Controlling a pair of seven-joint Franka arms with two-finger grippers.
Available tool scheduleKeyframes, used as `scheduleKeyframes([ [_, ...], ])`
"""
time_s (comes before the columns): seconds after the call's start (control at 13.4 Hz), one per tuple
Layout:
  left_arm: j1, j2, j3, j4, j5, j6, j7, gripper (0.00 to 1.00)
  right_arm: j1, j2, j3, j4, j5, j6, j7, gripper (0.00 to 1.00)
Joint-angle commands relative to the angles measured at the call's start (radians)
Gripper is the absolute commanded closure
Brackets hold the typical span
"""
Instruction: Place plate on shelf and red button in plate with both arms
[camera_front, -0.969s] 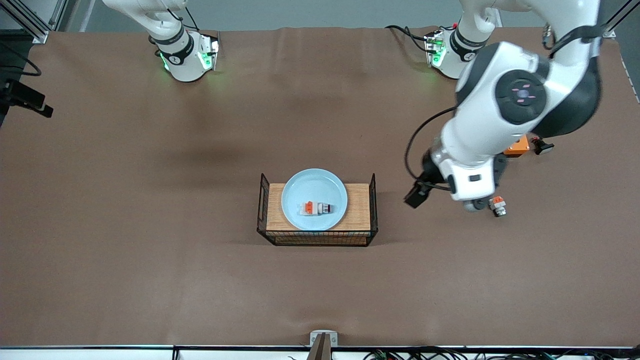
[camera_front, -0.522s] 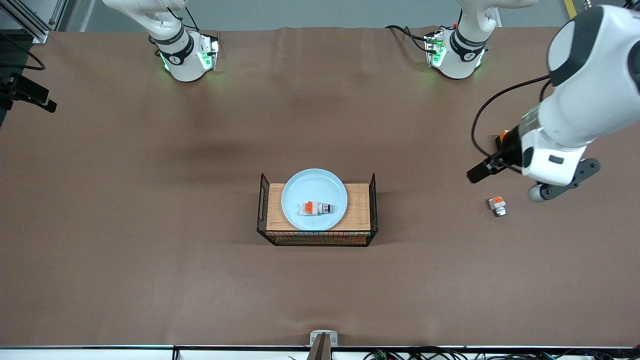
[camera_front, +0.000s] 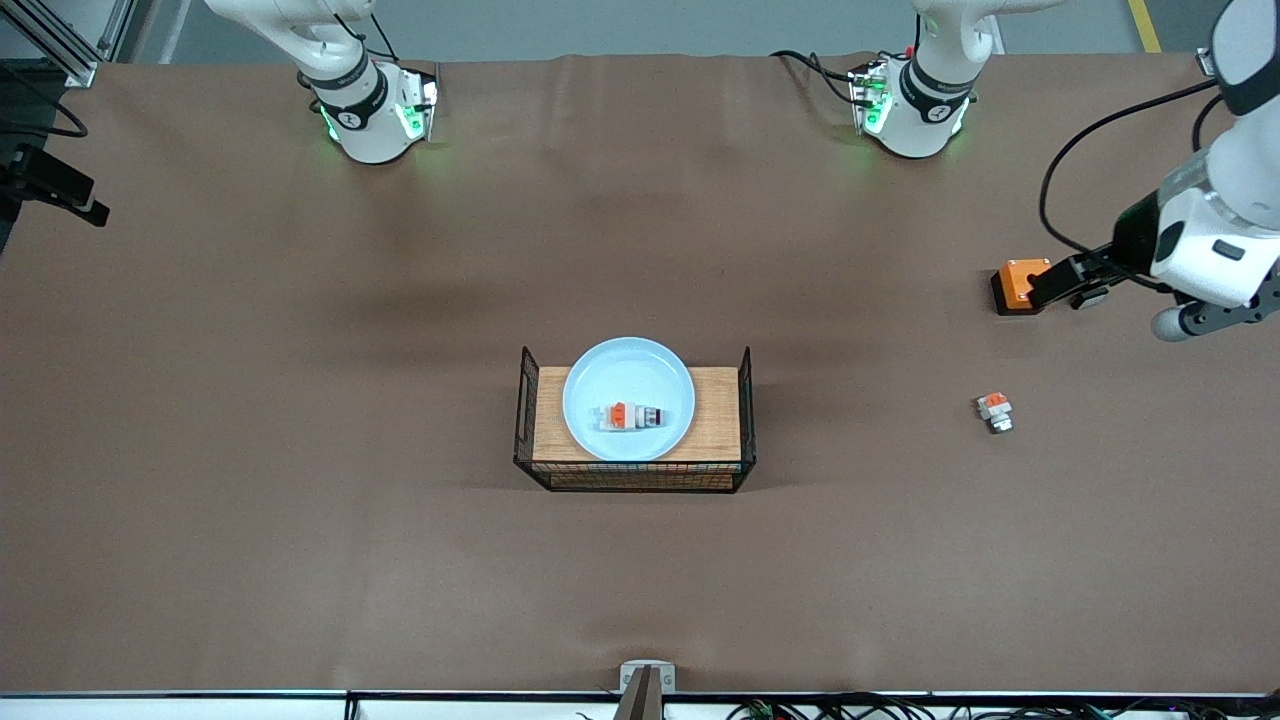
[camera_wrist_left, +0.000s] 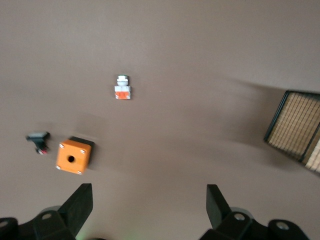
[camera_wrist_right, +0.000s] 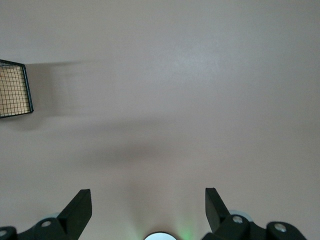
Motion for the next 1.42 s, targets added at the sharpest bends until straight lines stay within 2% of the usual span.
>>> scheduleKeyframes([
  [0.0, 0.043, -0.044, -0.010, -0.036, 0.006, -0.005, 0.086, 0.00, -0.001, -0.028, -0.002, -0.027, -0.014, 0.023, -0.002, 0.00],
  [0.3, 0.089, -0.095, -0.004, -0.093, -0.001, 0.018, 0.156, 0.00, -0.001, -0.028, -0.004, -0.029, -0.026, 0.034, -0.004, 0.00],
  [0.52, 0.120, -0.095, -0.002, -0.071, -0.030, 0.023, 0.202, 0.00, -0.001, -0.026, -0.004, -0.029, -0.026, 0.035, -0.002, 0.00],
  [1.04, 0.116, -0.083, -0.001, -0.036, -0.034, 0.032, 0.236, 0.00, 0.000, -0.026, -0.004, -0.029, -0.015, 0.039, -0.002, 0.00],
  [1.12, 0.102, -0.083, 0.016, -0.034, -0.035, 0.032, 0.237, 0.00, 0.000, -0.026, -0.004, -0.029, -0.015, 0.036, -0.002, 0.00],
  [1.19, 0.030, -0.083, 0.080, -0.030, -0.034, 0.031, 0.239, 0.00, 0.002, -0.026, -0.002, -0.031, -0.014, 0.032, -0.002, 0.00],
  [1.27, -0.072, -0.086, 0.198, -0.030, -0.032, 0.032, 0.239, 0.00, 0.002, -0.028, -0.002, -0.031, -0.014, 0.031, -0.004, 0.00],
  [1.34, -0.128, -0.089, 0.263, -0.030, -0.032, 0.032, 0.241, 0.00, 0.002, -0.028, -0.002, -0.032, -0.014, 0.031, -0.004, 0.00],
])
